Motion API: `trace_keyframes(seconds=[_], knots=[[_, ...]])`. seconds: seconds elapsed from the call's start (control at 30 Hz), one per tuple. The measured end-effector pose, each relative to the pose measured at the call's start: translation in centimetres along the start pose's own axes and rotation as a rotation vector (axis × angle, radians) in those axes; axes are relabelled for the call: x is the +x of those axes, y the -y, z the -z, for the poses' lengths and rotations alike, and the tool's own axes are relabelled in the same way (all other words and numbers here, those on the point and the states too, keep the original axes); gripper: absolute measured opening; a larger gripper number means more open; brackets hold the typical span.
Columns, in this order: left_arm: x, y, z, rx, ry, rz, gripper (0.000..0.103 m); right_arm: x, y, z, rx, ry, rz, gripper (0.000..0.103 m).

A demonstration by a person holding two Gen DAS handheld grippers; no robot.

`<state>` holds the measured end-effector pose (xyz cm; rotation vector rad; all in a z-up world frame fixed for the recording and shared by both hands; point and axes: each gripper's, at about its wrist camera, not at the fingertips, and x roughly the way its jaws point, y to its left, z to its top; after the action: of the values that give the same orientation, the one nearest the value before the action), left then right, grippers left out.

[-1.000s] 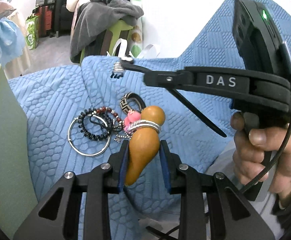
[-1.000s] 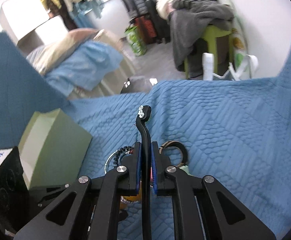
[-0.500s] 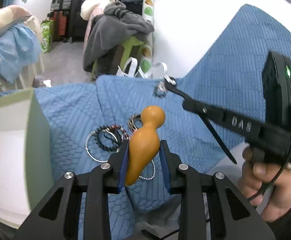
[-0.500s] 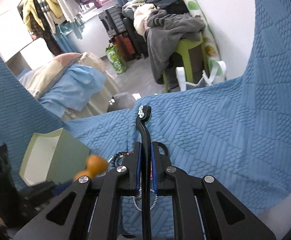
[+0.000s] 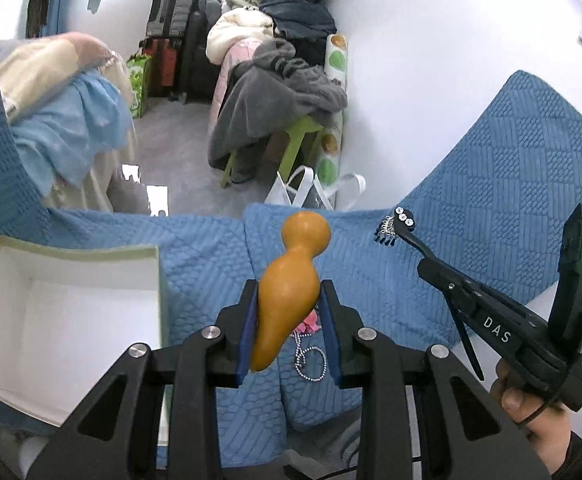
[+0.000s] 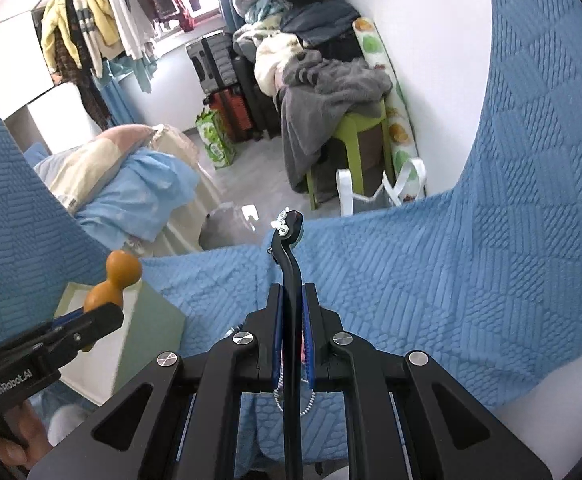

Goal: Organize jewelry
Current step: 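Carry the gourd pendant in the left tool while the right tool carries the cord clip to the box, then open the left tool over the box while the right tool releases the cord clip inside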

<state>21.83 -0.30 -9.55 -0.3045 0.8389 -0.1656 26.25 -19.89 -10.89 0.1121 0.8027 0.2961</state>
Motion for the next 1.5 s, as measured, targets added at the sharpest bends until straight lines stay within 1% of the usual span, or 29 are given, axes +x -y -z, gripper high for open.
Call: trace_keyframes(seconds=[0.23,0.43,0.57,0.77,1.0,1.07,1.27,1.4,1.5], knots=[[-4.1,-1.3,-2.3,0.041,0.048,-0.033,0.031,-3.1,-3.8,-2.5,-0.010,0.074,-0.005,0.007],[-7.1,-5.0,-3.1,0.012,0.078,-0.068,0.031,-4.4,-8.2,-3.9,-0.033,0.119,-0.040,0.007],[-7.8,-7.7,-3.2,-0.007,0.079,-0.093,0.031,-3.7,-11.6,-3.9,-0.058,0.114,-0.066,0.007],[-7.3,-12.1,-2.0,-0.052,0.055,-0.115,0.031,-0.4,-15.7,-2.1,-0.081,0.059,-0.088,0.007],[-4.8,-15.6,-0.1,-0.064,-0.007,-0.149,0.031,4.2,-19.4,1.6,-0.123,-0.042,-0.105,0.007],[-4.2,-16.2,0.3,-0.071,-0.023,-0.158,0.031,5.1,-19.9,2.6,-0.133,-0.066,-0.108,0.007],[-1.8,-18.3,2.4,-0.109,-0.103,-0.167,0.031,7.8,-21.3,5.5,-0.172,-0.147,-0.101,0.007],[-0.8,-19.2,3.7,-0.114,-0.149,-0.176,0.031,9.5,-21.9,7.0,-0.189,-0.194,-0.098,0.007],[-0.4,-20.3,4.7,-0.138,-0.174,-0.183,0.031,10.6,-22.2,8.0,-0.198,-0.235,-0.101,0.007]])
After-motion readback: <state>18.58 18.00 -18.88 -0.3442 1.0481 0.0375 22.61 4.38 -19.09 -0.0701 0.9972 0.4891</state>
